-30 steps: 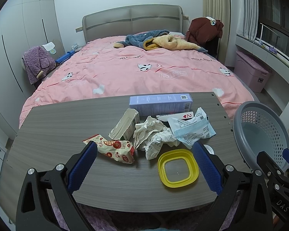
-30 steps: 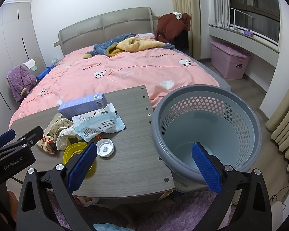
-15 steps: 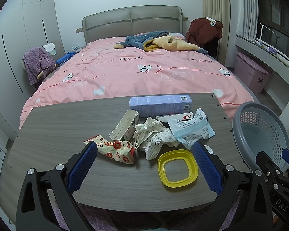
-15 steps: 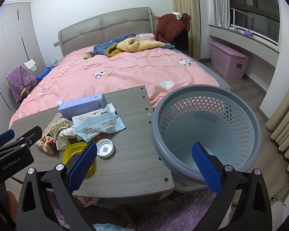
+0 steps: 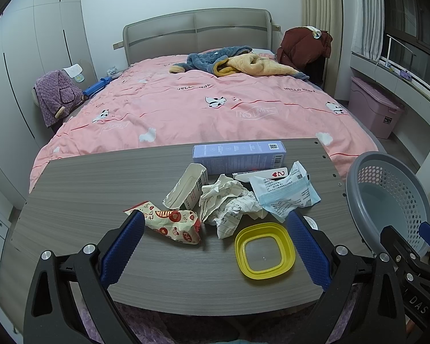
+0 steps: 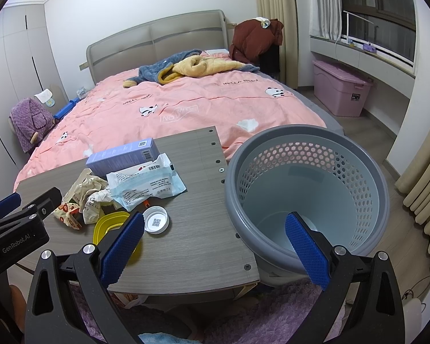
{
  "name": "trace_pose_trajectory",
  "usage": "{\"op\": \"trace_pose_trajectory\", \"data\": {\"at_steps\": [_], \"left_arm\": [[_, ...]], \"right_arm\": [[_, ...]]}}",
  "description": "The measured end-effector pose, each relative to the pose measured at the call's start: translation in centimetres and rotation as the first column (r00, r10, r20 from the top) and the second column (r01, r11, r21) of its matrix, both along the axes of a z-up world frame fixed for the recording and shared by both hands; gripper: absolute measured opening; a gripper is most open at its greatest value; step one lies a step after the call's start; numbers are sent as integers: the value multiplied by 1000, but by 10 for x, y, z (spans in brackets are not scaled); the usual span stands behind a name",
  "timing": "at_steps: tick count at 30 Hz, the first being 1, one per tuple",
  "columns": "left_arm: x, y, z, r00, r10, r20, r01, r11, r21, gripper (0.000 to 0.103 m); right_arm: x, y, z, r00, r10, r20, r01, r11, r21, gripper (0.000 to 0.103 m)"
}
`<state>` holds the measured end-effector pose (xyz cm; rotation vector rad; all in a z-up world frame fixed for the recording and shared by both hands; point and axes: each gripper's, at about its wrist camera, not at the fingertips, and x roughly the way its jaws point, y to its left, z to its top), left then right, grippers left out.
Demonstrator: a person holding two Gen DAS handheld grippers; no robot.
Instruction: Collect trash
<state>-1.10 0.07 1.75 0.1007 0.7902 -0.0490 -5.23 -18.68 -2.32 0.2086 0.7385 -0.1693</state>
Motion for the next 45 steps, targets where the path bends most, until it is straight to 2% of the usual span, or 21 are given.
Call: {"op": "trace_pose_trajectory", "data": {"at_steps": [34, 45], "left_arm": [[2, 1, -4, 1000, 3, -5, -3, 1000, -1, 95], [14, 20, -29, 997, 51, -51, -50, 999, 10, 95]], "right_arm": [[1, 0, -1, 1000, 5, -5, -5, 1000, 0, 97], [21, 4, -22, 997, 60, -43, -59, 998, 19, 97]]}}
